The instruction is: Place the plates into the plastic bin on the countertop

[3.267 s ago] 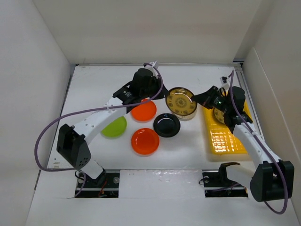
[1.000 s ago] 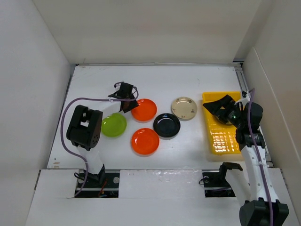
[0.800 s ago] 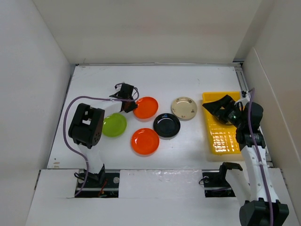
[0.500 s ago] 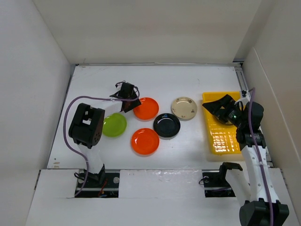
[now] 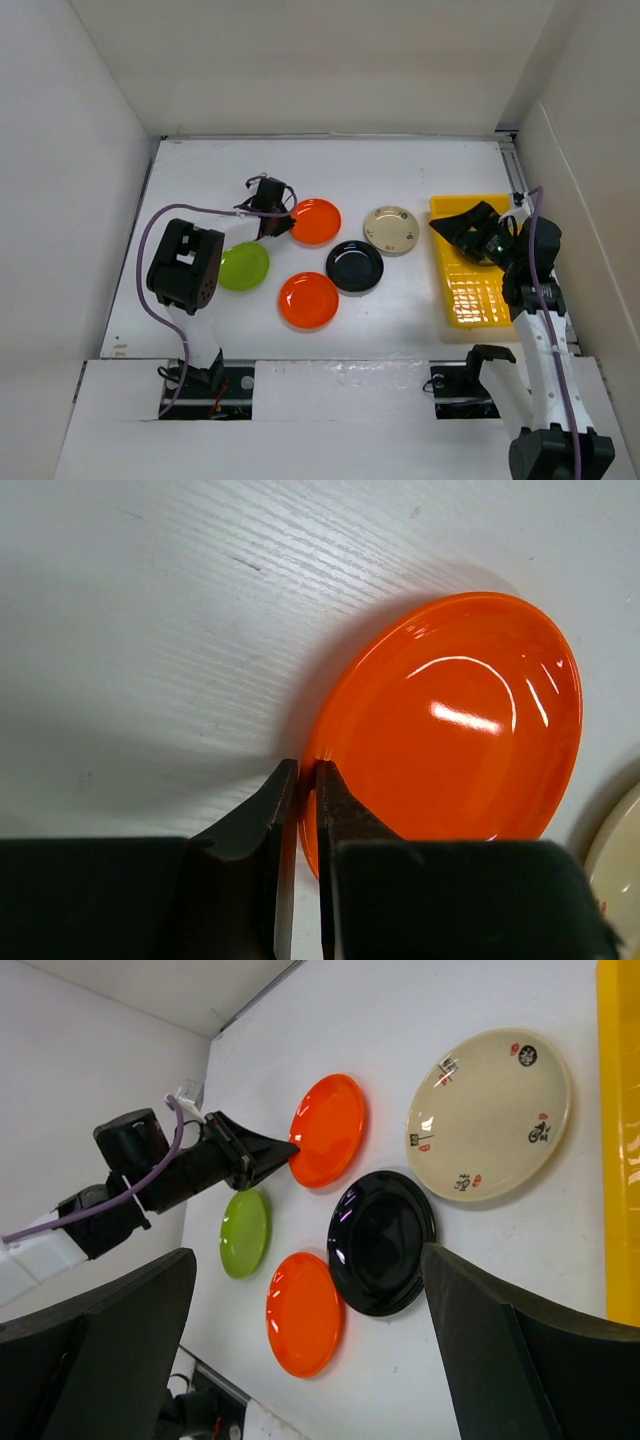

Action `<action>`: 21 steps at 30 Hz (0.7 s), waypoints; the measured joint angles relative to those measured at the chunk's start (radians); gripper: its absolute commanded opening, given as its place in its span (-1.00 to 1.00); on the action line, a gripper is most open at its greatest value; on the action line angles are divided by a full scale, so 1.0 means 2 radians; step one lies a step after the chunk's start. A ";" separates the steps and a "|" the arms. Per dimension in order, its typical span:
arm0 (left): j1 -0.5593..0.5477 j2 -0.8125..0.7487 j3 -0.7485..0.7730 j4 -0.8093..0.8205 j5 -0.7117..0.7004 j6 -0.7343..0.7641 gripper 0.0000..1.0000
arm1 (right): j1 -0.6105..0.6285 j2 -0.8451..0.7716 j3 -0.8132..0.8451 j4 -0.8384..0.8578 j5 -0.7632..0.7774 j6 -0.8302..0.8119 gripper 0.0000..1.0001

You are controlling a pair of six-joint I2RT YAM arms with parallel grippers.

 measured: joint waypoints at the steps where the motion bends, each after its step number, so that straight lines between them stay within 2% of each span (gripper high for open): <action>1: 0.000 -0.003 -0.002 -0.001 -0.006 -0.003 -1.00 | 0.001 0.000 0.000 0.002 -0.003 0.000 1.00; 5: 0.000 -0.039 -0.008 -0.023 -0.028 -0.007 -1.00 | 0.024 0.013 -0.001 0.026 -0.019 0.001 1.00; 10: -0.002 -0.119 -0.009 -0.028 -0.006 0.019 -1.00 | 0.076 0.042 -0.001 0.077 -0.034 0.001 1.00; 16: -0.015 -0.186 -0.020 0.010 0.086 0.044 -1.00 | 0.124 0.110 0.001 0.132 -0.029 -0.004 0.97; 21: -0.019 -0.210 -0.049 0.034 0.180 0.049 -1.00 | 0.132 0.188 0.009 0.178 -0.023 -0.008 0.92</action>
